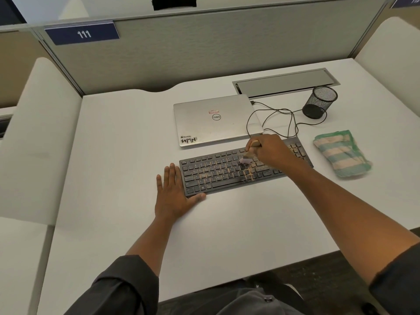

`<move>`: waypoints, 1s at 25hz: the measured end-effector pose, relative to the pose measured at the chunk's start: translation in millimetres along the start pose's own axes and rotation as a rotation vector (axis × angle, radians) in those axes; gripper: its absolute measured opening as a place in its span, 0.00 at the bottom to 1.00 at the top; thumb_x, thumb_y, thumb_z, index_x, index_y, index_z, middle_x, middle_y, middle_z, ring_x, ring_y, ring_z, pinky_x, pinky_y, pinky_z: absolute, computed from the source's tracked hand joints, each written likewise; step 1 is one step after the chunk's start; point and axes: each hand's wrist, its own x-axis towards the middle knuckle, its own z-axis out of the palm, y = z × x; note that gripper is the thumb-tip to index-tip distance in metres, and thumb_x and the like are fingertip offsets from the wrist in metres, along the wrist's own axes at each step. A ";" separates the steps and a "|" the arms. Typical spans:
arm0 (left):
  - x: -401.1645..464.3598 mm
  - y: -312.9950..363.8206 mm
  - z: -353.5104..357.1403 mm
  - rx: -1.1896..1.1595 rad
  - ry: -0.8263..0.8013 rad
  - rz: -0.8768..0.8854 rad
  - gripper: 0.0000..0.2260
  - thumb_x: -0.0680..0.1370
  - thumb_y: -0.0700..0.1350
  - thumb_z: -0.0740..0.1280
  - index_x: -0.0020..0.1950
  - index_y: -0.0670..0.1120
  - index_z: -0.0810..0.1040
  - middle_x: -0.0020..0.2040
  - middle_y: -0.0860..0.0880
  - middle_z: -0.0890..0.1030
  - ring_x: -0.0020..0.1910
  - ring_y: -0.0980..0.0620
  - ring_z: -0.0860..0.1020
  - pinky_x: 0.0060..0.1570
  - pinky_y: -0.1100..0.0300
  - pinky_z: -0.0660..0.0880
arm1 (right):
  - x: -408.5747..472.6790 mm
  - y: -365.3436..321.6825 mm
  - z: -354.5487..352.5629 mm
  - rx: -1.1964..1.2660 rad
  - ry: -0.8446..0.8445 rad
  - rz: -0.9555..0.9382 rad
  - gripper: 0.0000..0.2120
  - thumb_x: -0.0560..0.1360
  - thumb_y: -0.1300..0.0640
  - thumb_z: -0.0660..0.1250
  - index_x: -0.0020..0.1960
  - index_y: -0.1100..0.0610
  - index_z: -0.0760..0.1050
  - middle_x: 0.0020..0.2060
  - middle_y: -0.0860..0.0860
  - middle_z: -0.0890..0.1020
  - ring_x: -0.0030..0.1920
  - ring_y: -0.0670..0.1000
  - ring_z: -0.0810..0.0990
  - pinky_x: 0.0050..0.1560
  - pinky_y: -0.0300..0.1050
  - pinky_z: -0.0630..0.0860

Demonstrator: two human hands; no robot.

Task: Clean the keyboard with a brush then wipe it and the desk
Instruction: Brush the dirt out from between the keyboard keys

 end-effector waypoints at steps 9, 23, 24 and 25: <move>-0.2 1.4 -0.2 -0.017 0.021 -0.011 0.59 0.68 0.83 0.51 0.83 0.43 0.38 0.83 0.44 0.40 0.81 0.49 0.35 0.79 0.43 0.37 | 13.2 7.8 -7.0 -0.047 -0.008 -0.123 0.08 0.80 0.65 0.62 0.49 0.60 0.80 0.41 0.52 0.81 0.30 0.36 0.78 0.28 0.29 0.68; 1.8 2.6 2.2 -0.006 0.028 -0.023 0.59 0.67 0.84 0.50 0.83 0.44 0.40 0.84 0.45 0.42 0.82 0.50 0.37 0.80 0.44 0.39 | 21.6 37.6 0.7 -0.181 -0.080 -0.311 0.11 0.78 0.62 0.65 0.55 0.51 0.83 0.44 0.46 0.81 0.45 0.48 0.76 0.42 0.42 0.68; 1.7 2.7 2.7 -0.007 0.030 -0.022 0.59 0.67 0.83 0.51 0.83 0.44 0.40 0.84 0.45 0.42 0.82 0.49 0.37 0.80 0.44 0.39 | 14.0 40.4 3.4 -0.195 -0.098 -0.318 0.11 0.78 0.62 0.65 0.55 0.51 0.83 0.44 0.44 0.79 0.45 0.47 0.77 0.42 0.42 0.69; 1.9 2.5 2.8 -0.008 0.031 -0.023 0.59 0.67 0.83 0.51 0.83 0.44 0.40 0.84 0.45 0.43 0.82 0.49 0.38 0.80 0.44 0.39 | 6.5 43.7 4.4 -0.200 -0.113 -0.319 0.11 0.78 0.62 0.66 0.55 0.51 0.83 0.44 0.44 0.79 0.46 0.48 0.77 0.43 0.42 0.70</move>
